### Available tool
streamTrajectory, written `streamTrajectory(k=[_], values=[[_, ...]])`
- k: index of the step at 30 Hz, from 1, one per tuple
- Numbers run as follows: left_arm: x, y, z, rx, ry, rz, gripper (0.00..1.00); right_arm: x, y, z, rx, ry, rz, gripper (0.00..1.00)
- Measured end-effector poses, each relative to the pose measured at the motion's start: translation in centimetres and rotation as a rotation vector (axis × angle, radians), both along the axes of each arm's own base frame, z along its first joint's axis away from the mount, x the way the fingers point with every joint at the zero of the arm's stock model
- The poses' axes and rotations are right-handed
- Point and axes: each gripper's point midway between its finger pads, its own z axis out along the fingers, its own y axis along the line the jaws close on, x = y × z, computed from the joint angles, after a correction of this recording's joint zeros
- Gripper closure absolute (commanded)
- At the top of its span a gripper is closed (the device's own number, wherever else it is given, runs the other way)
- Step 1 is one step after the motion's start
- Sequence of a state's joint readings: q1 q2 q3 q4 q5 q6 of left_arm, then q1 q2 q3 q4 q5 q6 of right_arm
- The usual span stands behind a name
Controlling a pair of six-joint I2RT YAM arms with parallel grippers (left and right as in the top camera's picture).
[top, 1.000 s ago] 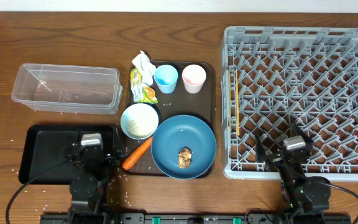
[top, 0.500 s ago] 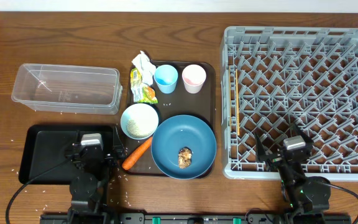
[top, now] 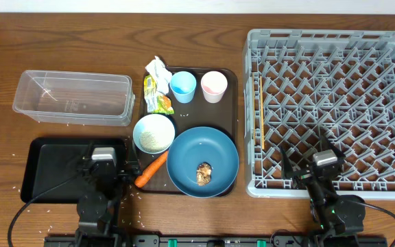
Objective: Sort waste into correct bins and load items into the dishwasher rack
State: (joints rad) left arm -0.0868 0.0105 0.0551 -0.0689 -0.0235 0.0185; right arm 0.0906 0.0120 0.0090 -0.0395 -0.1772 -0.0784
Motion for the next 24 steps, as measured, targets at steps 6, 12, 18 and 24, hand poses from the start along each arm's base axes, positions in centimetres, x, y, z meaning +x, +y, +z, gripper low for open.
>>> streamTrajectory(k=[6,12,18,24], values=[[-0.4,-3.0,2.7,-0.056,-0.075,-0.174,0.02,-0.6,1.6,0.7,0.093,0.015,0.092,0.01],[-2.3,-4.3,9.3,-0.070,-0.087,-0.261,0.02,-2.0,2.1,7.0,0.152,-0.012,0.132,0.01],[-1.4,-5.3,12.9,-0.092,0.149,-0.305,0.02,-2.2,2.2,12.7,0.169,0.144,0.130,0.01],[2.3,-7.0,15.2,-0.138,0.455,-0.367,0.02,0.6,2.7,13.8,0.169,0.412,0.116,0.01]])
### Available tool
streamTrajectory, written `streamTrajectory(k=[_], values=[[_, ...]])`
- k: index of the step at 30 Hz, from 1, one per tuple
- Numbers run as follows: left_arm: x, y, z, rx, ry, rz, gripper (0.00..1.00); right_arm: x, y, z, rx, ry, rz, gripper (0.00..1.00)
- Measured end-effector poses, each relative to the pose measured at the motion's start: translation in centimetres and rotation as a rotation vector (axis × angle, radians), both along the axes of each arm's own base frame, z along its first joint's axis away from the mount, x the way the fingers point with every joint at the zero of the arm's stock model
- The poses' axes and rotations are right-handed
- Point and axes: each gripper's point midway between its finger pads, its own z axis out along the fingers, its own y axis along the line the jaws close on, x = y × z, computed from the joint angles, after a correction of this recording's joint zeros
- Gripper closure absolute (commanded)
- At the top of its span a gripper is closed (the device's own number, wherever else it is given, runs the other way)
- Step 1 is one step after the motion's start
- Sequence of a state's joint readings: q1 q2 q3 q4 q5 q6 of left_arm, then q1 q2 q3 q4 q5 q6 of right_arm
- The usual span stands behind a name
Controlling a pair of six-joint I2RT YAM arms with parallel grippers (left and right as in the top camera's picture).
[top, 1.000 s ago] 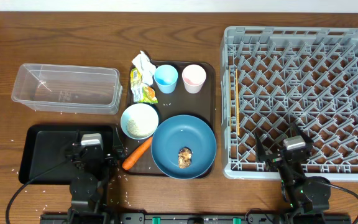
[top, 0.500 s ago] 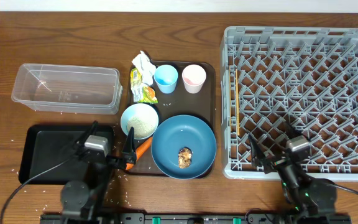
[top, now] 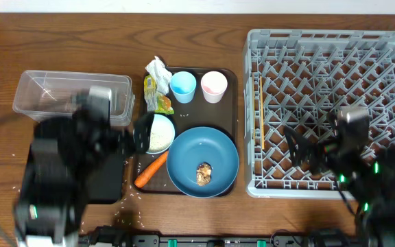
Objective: Sort waste into correct bins and load items into the dishwasher rack
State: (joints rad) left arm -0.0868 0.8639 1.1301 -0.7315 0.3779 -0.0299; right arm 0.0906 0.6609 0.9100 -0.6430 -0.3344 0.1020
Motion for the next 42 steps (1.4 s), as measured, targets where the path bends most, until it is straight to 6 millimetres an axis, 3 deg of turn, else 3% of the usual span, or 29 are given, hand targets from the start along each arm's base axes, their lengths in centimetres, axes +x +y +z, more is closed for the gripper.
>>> streamTrajectory(k=[4,6,11,20,27,29,32,37,42], values=[[2.6,-0.6,-0.2,0.003,0.187,-0.017,0.02,2.5,0.4,-0.9,-0.008,0.136,0.009,0.01],[4.1,-0.8,-0.9,0.000,0.240,-0.020,0.02,3.2,0.6,-2.5,-0.011,0.211,0.015,0.01],[7.0,-1.6,-5.3,-0.041,0.409,-0.015,0.02,4.1,1.3,-5.3,0.001,0.328,0.048,0.01],[13.2,-3.0,-10.0,-0.022,0.415,-0.004,0.02,4.1,2.2,-5.9,0.028,0.362,0.094,0.01],[17.0,-5.0,-16.3,0.167,0.418,0.052,0.00,4.0,2.3,-6.2,0.033,0.379,0.100,0.01],[17.7,-5.5,-18.0,0.201,0.425,0.058,0.08,3.9,2.3,-6.4,0.033,0.393,0.100,0.01],[18.6,-5.9,-20.0,0.224,0.435,0.071,0.28,3.8,2.3,-6.8,0.033,0.412,0.100,0.01],[18.8,-5.7,-22.1,0.258,0.465,0.080,0.37,3.9,2.3,-7.7,0.032,0.448,0.099,0.01],[19.0,-5.7,-23.1,0.252,0.484,0.095,0.58,4.2,2.3,-8.5,0.031,0.477,0.099,0.01]])
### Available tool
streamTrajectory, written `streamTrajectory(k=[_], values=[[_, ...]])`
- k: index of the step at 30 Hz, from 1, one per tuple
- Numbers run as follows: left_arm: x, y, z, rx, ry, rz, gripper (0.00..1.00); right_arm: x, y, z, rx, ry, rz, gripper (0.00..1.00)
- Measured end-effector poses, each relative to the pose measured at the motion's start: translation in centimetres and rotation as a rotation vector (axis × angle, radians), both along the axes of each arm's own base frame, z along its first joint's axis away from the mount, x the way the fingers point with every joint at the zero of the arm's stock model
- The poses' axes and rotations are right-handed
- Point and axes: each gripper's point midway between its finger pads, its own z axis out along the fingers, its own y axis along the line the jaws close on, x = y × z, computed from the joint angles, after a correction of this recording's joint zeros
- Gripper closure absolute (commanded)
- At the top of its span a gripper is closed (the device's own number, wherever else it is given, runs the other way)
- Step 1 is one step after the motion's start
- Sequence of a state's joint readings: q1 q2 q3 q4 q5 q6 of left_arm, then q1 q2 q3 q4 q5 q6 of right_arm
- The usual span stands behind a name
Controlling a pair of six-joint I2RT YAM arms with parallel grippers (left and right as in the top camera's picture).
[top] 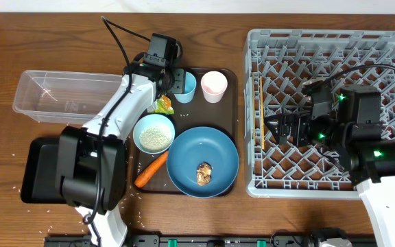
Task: Sort waste into correct bins and load items into the dishwasher rack
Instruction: 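Reach left gripper to the blue cup and grasp it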
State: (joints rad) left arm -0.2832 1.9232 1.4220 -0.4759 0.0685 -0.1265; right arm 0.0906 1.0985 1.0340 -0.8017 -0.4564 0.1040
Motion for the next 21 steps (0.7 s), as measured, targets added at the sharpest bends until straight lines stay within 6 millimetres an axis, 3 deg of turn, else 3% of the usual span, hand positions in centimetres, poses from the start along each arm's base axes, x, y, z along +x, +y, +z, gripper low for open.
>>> streamTrajectory(k=[2,5,11,14,21], values=[[-0.1,-0.2,-0.6,-0.010,0.015,-0.004,0.68,0.1,0.0,-0.2,-0.001,0.008,0.000,0.01],[-0.2,-0.5,-1.6,-0.022,0.043,-0.003,0.75,0.1,0.0,-0.3,-0.001,0.013,0.000,0.01],[-0.4,-0.6,-2.9,-0.023,0.070,-0.004,0.78,0.1,0.0,-0.4,-0.001,0.015,0.000,0.01],[-0.4,-0.6,-2.9,-0.027,0.071,-0.001,0.94,0.1,0.0,-0.4,-0.001,0.015,0.000,0.01],[-0.7,-0.6,-3.1,-0.039,0.093,0.024,0.94,0.1,0.0,-0.4,0.000,0.016,-0.002,0.01]])
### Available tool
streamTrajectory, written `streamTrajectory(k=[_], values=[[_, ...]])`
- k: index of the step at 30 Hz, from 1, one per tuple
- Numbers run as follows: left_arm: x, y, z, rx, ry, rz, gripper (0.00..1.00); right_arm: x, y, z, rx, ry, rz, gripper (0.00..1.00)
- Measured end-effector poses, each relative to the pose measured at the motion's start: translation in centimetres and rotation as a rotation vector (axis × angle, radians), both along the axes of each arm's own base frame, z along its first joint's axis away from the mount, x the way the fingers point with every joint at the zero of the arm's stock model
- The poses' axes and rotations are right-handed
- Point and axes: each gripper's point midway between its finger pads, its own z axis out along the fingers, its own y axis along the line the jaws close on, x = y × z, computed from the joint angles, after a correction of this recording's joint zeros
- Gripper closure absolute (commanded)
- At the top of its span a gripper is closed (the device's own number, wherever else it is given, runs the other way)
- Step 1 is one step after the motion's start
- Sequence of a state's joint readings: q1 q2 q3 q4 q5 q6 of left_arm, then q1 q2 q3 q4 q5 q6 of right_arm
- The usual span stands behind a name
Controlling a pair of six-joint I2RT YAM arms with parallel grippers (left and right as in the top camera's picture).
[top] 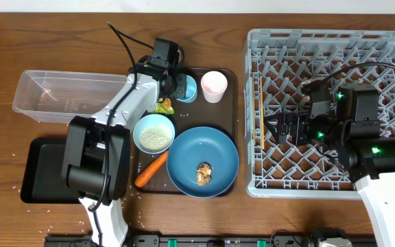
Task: Sort waste into correct bins and load items into the dishwasher rack
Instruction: 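Reach left gripper to the blue cup and grasp it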
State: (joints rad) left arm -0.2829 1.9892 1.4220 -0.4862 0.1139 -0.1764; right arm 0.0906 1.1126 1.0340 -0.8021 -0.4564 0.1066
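Note:
On the brown tray stand a blue cup, a pink cup, a white bowl of rice and a blue plate holding a food scrap. A carrot lies at the tray's front left, and a green-yellow wrapper at its back left. My left gripper hovers at the blue cup's left side, its jaws unclear. The wrist hides whatever lies at the tray's back left corner. Over the left part of the grey dishwasher rack, my right gripper is open and holds nothing.
A clear plastic bin sits left of the tray, a black bin in front of it. Chopsticks lie along the rack's left side. Rice grains are scattered on the table near the black bin.
My left gripper has shifted slightly right and toward the blue cup. The right arm has hardly moved, and nothing on the tray has changed place.
Both arms were folded low at the table's front edge, with crumpled white paper visible at the tray's back left. Then both were raised and blurred. Then the left reached the tray's back left and the right hung over the rack, as now.

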Motion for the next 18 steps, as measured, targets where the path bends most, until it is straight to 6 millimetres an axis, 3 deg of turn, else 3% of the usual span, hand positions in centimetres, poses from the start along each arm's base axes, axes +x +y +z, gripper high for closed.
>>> streamTrajectory(k=[4,6,13,16,18], values=[[-1.0,0.2,0.7,0.000,0.026,0.008,0.94,0.0,0.0,0.0,0.000,0.000,0.000,0.01],[-1.8,0.5,2.2,0.000,0.026,0.009,0.94,0.0,0.0,0.0,0.001,-0.001,0.000,0.01],[-6.2,-0.3,13.2,-0.156,-0.083,-0.098,0.94,1.0,0.3,1.0,0.041,-0.037,-0.025,0.04],[-8.7,-1.2,17.6,-0.282,-0.135,-0.202,0.94,1.8,1.5,2.8,0.114,-0.104,0.015,0.17],[-10.4,-1.7,20.0,-0.371,-0.162,-0.271,0.94,2.0,2.8,4.5,0.185,-0.162,0.085,0.15]])
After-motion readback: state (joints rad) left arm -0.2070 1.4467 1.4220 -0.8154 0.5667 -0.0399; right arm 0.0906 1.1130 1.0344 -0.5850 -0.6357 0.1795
